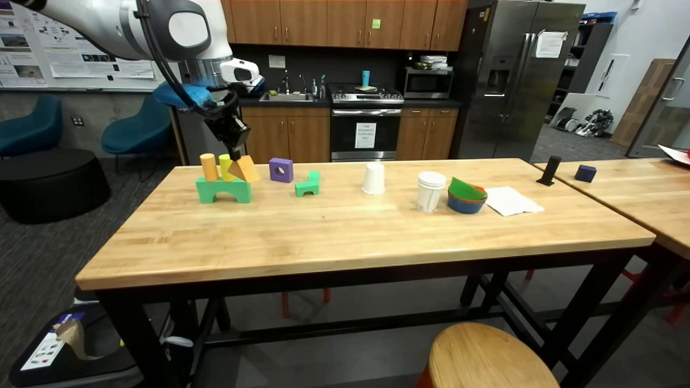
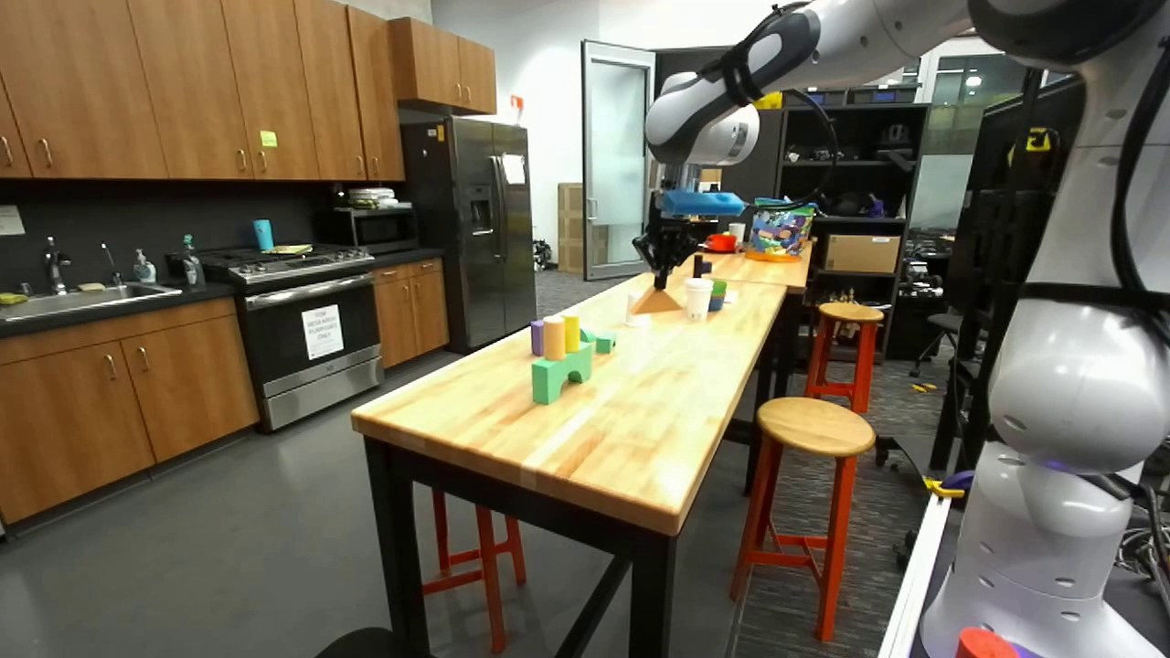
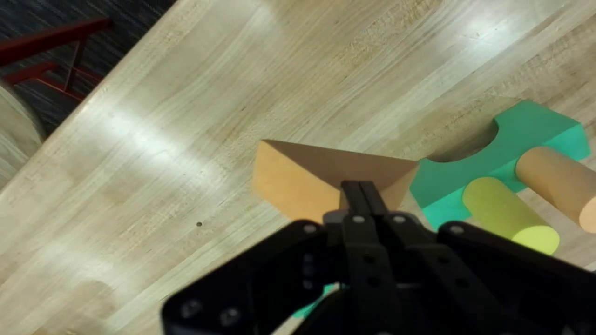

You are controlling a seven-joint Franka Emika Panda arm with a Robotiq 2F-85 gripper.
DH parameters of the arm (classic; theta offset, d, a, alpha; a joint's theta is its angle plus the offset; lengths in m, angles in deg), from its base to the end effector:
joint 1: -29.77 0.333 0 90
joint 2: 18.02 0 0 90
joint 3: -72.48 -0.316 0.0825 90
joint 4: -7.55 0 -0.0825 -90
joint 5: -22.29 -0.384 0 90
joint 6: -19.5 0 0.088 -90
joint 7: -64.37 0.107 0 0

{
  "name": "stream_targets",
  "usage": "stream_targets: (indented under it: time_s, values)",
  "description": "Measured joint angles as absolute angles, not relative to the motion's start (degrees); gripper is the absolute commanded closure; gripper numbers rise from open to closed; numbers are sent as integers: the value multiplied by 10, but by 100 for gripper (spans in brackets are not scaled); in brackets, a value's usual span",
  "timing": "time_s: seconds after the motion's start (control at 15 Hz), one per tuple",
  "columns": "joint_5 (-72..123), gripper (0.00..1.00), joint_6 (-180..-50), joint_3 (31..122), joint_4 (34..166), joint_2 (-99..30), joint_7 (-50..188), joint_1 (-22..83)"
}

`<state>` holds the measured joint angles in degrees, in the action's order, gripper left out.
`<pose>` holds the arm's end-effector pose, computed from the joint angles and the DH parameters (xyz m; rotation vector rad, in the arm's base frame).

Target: Remove the orange block from the pile and put it on the table

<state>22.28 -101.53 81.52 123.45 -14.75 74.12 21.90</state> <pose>0.5290 -0.1621 0.4882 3.0486 -0.7231 0.2294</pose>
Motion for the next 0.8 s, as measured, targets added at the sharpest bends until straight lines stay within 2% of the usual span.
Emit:
stream_targets:
  time_s: [0.47,0.53,0.6,0.67,0.8]
  values:
    - [217,100,-1069,820,1290,-120,748,215]
    - [217,73,-1074,821,1295,-117,748,213]
    - [217,98,-1079,821,1299,-115,749,212]
    - [217,94,-1081,821,1301,-113,749,211]
    - [217,81,-1084,821,1305,-110,749,211]
